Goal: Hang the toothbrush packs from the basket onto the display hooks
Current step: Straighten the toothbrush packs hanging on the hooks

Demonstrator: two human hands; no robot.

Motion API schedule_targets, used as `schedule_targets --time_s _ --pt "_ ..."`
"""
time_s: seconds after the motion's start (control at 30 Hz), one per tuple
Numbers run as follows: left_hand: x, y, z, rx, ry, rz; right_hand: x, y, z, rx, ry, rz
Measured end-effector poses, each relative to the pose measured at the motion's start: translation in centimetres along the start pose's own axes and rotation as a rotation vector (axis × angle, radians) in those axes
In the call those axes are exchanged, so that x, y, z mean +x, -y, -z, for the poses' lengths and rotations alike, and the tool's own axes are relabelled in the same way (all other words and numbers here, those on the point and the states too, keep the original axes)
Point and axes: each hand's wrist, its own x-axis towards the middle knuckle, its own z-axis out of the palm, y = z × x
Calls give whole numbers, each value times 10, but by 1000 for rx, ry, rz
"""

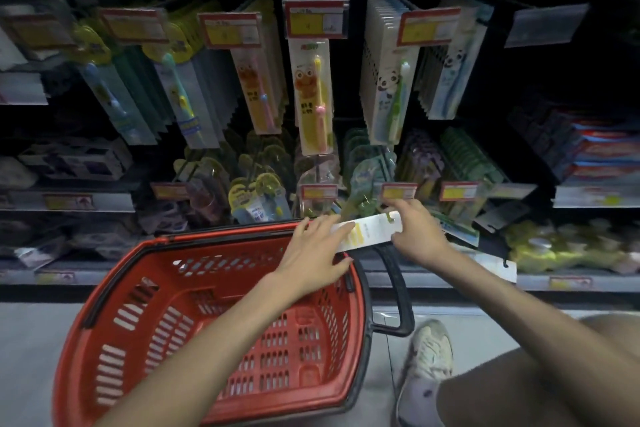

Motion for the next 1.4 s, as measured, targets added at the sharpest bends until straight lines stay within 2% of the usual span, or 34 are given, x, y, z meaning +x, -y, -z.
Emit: schedule_targets --time_s 0.07,0.17,0.37,0.47,0.6,0.7,0.83,1.1,1.23,1.4 --pt "10 -4 -13 66 84 44 7 -11 -9 -79 76 -14" --pt "17 -10 -21 64 75 89 19 -22 -22 -87 143 -40" --pt "12 -9 -15 90 -116 11 22 -16 -21 137 -25 -102" --pt "-4 -10 2 -92 -220 33 13 1 -5 282 -158 -107" --pt "-25 -8 29 -456 -307 163 -3 38 27 541 -272 -23" --pt "-31 -3 51 -814 -362 213 -12 69 49 780 -287 18" --pt "-28 -1 81 -1083 -491 232 -6 101 59 985 -218 36" --pt "-10 18 112 -1301 -631 254 13 151 55 1136 -65 105" --pt "1 26 118 -1342 -711 261 21 170 52 1099 -136 207" --pt "20 30 124 -1363 -803 256 41 181 59 1110 -218 246"
